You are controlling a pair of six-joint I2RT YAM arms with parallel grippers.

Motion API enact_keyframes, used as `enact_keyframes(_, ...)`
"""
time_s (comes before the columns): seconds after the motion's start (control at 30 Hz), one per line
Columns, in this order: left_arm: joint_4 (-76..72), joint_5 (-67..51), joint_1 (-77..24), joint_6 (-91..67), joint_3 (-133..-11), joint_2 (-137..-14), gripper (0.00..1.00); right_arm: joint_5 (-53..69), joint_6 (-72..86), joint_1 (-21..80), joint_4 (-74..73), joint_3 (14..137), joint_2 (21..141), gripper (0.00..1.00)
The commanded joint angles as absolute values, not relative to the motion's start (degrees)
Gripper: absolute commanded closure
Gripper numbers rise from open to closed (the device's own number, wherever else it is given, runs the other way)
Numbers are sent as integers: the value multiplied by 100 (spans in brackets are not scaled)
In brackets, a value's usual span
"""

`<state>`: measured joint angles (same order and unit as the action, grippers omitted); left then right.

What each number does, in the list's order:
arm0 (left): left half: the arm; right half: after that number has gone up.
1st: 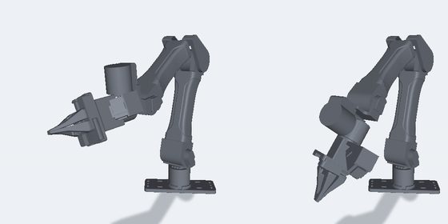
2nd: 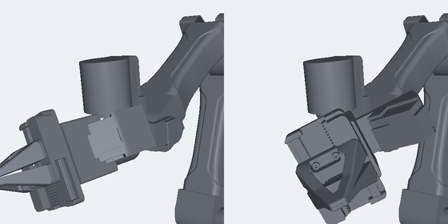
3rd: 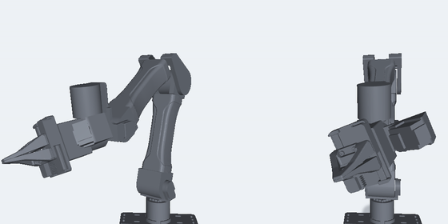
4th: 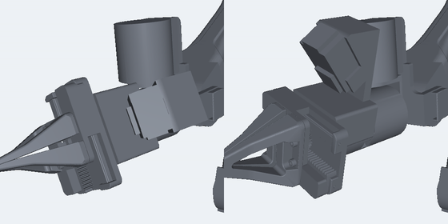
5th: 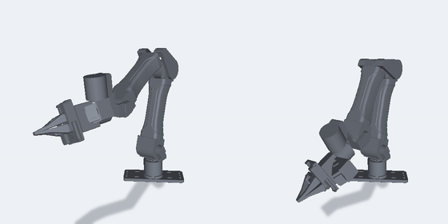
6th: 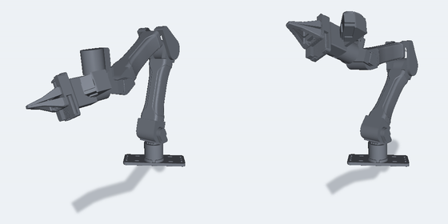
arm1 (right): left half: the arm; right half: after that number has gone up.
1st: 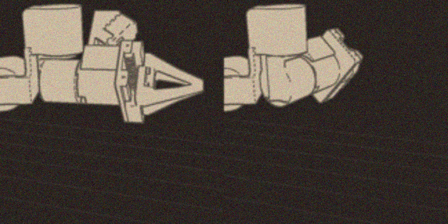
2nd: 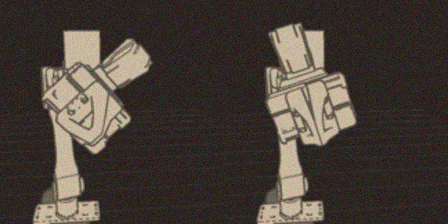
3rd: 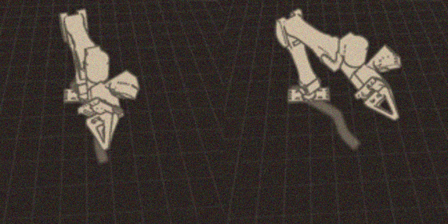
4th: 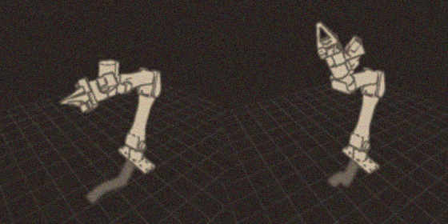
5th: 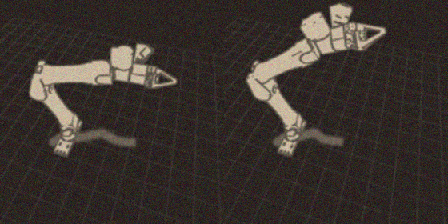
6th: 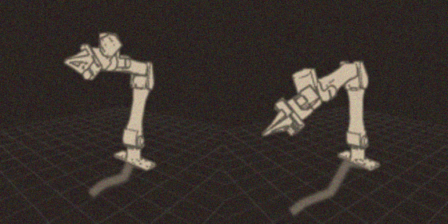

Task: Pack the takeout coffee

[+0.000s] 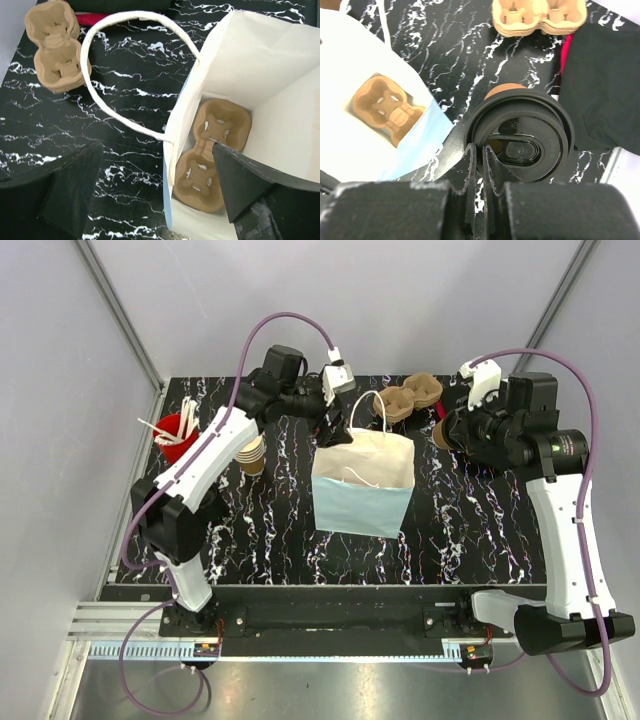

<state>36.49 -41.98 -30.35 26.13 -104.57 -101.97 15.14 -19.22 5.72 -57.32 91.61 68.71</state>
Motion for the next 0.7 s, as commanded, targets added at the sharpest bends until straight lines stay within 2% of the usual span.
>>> enact_keyframes(0.0,3674,-4474,-3032,2795,-10845,-10423,8,1819,-1863,554,-5818,9430,6724,100)
enact_keyframes(0.2,3779,-4456,-3032,2830,-10977,-10740,16,2004,-1855,554,-5959,9641,6715,100)
enact_keyframes(0.3,3814,-4412,-3032,2856,-10969,-10810,25,1969,-1863,554,-6029,9817,6706,100)
enact_keyframes(0.43,3814,-4403,-3032,2839,-10986,-10863,41,1995,-1837,554,-6082,9993,6715,100)
enact_keyframes(0.47,3814,-4412,-3032,2778,-10995,-10872,50,2013,-1828,554,-6099,10037,6724,100)
enact_keyframes(0.57,3814,-4377,-3041,2620,-11021,-10890,61,2056,-1802,554,-6100,10063,6750,100)
enact_keyframes(0.67,3814,-4298,-3032,2462,-10934,-10828,68,2057,-1802,545,-6091,10055,6776,100)
